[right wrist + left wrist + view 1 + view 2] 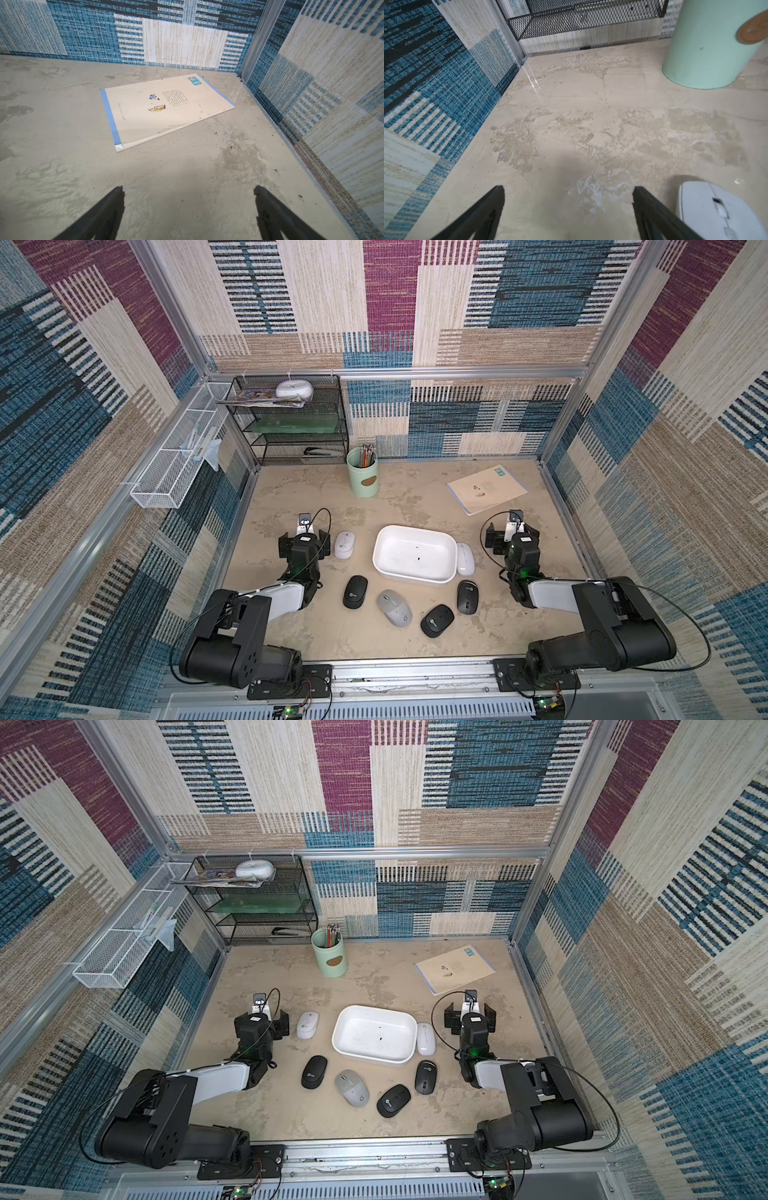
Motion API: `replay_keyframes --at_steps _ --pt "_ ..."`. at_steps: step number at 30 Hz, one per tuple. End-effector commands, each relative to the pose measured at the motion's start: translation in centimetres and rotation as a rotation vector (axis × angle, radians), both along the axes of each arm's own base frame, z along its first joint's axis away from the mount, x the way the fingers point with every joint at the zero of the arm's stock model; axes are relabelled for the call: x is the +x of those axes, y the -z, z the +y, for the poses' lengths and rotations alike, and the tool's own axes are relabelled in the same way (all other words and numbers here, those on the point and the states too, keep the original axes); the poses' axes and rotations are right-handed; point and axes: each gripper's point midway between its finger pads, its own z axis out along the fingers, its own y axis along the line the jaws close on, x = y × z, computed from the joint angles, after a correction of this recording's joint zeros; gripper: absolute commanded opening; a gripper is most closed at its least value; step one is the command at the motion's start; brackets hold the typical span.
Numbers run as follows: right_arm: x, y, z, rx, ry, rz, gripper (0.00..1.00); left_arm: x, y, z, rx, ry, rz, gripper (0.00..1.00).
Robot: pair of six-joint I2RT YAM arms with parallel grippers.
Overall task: Take out the mouse from the storage box
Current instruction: Reset both arms
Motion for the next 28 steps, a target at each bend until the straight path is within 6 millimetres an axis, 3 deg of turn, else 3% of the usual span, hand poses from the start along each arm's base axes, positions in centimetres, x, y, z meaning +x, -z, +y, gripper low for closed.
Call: replay_keyframes --at_steps 1,5,11,15,28 --pt "0.0 -3.0 0.6 -0.014 -0.054 -0.141 1.0 1.2 -1.2 -0.1 -0.06 0.053 -0.103 1.0" --pt "-0.3 -2.9 0.6 -0.033 -0.087 -0.17 1.0 2.0 0.4 0.0 -0.113 0.091 -0.039 1.0" --pt "-0.3 -1.8 -1.2 0.072 -0.109 -0.187 1.0 2.4 0.2 0.6 -0.149 0.086 -0.045 1.0" --pt "0.6 -1.1 -1.0 0.081 -0.124 -0.126 0.99 2.4 0.2 0.6 -0.149 0.085 -0.04 1.0" --pt "0.6 -1.1 -1.9 0.095 -0.071 -0.134 1.0 2.3 0.3 0.5 -0.147 0.084 -0.035 1.0"
